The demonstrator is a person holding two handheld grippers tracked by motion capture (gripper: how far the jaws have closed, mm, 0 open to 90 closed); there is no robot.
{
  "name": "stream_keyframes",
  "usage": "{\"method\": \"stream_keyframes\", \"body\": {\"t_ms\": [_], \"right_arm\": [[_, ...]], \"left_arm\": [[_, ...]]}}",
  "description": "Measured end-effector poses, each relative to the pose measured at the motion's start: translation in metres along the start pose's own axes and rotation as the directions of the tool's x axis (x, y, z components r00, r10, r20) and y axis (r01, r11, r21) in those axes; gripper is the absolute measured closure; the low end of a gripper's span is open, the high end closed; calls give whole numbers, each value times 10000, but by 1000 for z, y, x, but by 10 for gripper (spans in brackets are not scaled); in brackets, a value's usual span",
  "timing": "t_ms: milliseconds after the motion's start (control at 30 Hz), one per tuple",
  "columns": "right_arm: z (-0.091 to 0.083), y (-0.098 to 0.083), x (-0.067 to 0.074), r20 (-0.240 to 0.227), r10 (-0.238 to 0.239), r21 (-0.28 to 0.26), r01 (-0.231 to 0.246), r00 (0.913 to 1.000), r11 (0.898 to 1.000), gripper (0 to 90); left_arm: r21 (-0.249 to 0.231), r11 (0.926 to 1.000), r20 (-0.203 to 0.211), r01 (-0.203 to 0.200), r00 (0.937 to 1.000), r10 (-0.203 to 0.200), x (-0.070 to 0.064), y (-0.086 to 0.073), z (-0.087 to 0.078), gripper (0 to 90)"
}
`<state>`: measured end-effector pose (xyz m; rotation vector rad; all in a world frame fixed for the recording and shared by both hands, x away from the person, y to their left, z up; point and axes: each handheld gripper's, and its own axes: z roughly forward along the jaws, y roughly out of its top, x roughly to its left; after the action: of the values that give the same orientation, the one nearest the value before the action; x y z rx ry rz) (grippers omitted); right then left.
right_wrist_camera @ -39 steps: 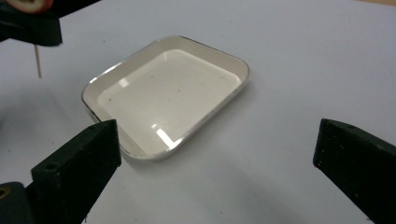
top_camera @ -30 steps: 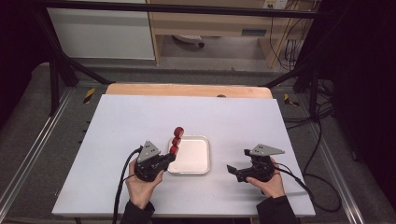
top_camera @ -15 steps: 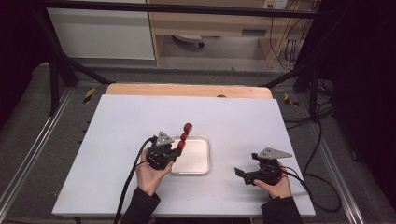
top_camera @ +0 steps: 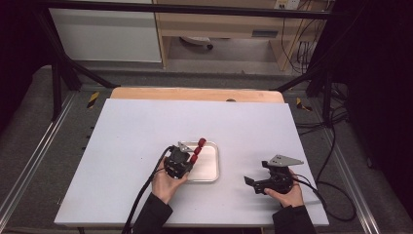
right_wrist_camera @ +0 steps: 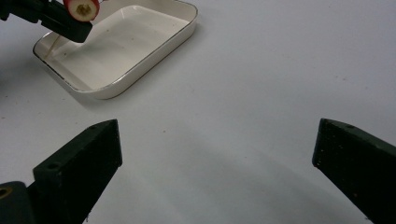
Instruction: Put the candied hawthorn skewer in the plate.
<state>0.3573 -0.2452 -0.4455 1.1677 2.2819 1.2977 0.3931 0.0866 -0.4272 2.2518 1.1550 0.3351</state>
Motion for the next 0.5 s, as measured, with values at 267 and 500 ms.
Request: {"method": "stream_keyframes", "body": {"t_ms": [267, 500], "right_arm": [[0, 0, 0, -3, 56, 35, -56, 10000, 10000, 21], [-2, 1, 0, 9, 93, -59, -93, 10000, 9999, 22]], "left_arm": [[218, 9998, 119, -24, 9999, 22, 0, 0, 7, 873], [66, 9999, 335, -131, 9994, 129, 7, -2, -4, 784]]}}
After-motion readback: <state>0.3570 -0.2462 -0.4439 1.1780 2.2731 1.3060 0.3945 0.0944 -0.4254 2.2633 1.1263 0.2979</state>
